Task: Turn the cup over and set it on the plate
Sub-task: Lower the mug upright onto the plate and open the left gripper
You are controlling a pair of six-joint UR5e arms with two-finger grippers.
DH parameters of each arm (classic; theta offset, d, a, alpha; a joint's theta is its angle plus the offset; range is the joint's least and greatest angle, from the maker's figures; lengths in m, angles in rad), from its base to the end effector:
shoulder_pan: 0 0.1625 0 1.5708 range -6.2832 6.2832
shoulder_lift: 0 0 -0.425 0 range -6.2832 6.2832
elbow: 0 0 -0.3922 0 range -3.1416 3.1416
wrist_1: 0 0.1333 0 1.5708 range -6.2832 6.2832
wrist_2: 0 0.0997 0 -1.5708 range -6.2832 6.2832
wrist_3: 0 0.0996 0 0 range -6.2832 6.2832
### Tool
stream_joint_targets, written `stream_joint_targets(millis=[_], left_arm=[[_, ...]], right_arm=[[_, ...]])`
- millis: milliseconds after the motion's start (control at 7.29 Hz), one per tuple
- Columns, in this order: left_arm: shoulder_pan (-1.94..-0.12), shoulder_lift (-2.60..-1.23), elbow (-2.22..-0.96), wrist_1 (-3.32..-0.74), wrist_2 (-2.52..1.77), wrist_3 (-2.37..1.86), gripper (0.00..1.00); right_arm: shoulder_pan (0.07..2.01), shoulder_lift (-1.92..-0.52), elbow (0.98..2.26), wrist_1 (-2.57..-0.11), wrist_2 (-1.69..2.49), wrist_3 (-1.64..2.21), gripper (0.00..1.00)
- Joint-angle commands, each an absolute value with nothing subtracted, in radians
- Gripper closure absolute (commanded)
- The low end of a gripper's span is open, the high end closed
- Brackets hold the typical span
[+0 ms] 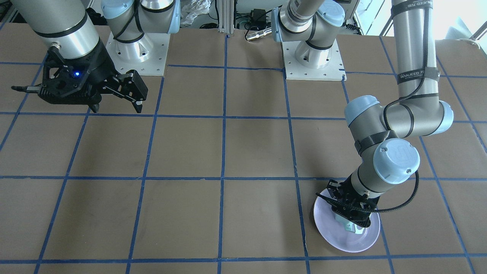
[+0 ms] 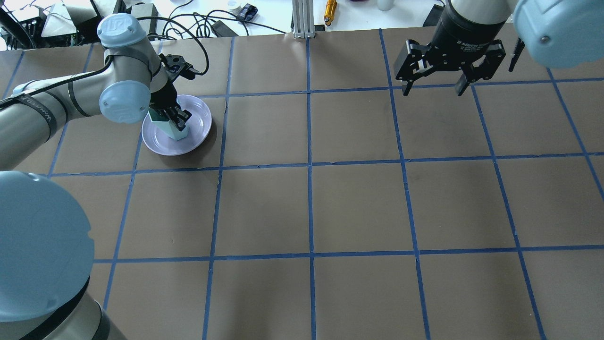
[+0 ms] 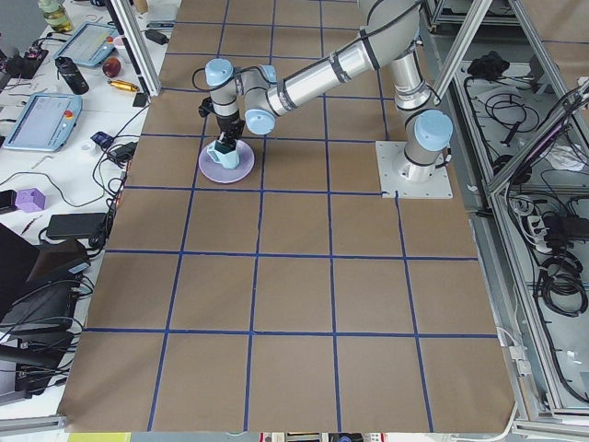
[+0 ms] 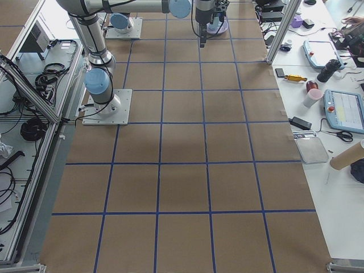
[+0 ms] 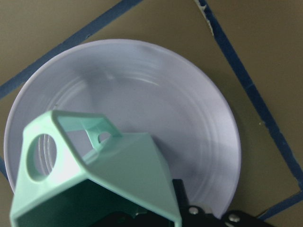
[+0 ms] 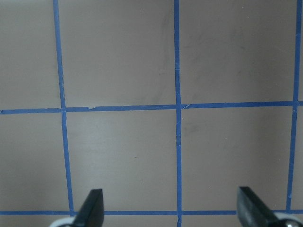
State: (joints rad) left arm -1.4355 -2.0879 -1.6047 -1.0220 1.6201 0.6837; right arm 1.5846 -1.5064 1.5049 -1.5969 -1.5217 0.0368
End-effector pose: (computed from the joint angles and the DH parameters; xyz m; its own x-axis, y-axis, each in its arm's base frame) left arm -0.0404 -0.6552 0.2269 -0.8524 0.5215 -0.0368 0.5206 0.8532 0.0328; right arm 0.1454 -0.5200 0.4905 -0.9985 0.0216 -0.0500 0.0230 0.9994 -0.0258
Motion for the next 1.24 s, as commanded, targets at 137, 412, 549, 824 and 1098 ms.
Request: stream_joint_targets(millis=[137, 412, 549, 824, 1098], left_arm=[[-1.44, -2.028, -1.603, -1.054, 1.62, 0.673, 0.0], [-1.442, -1.93, -1.592, -1.168, 1.606, 0.634, 0.0], [-1.443, -1.871, -1.597, -1.23, 1.606, 0.594, 0.0], [-1.454, -1.755, -1.592, -1.378, 1.582, 0.435, 0.0], [-1.457, -1.668, -1.583, -1.501, 1.54, 0.268, 0.0]], right_arm=[[1.585, -1.506, 1.505, -1.597, -1.522, 0.037, 0.0], [1.585, -1.506, 1.505, -1.597, -1.522, 0.037, 0.0], [1.585, -1.506, 1.505, -1.597, -1.522, 0.037, 0.0], [1.585, -1.506, 1.505, -1.597, -1.522, 0.037, 0.0], [1.585, -1.506, 1.505, -1.597, -1.522, 0.037, 0.0]])
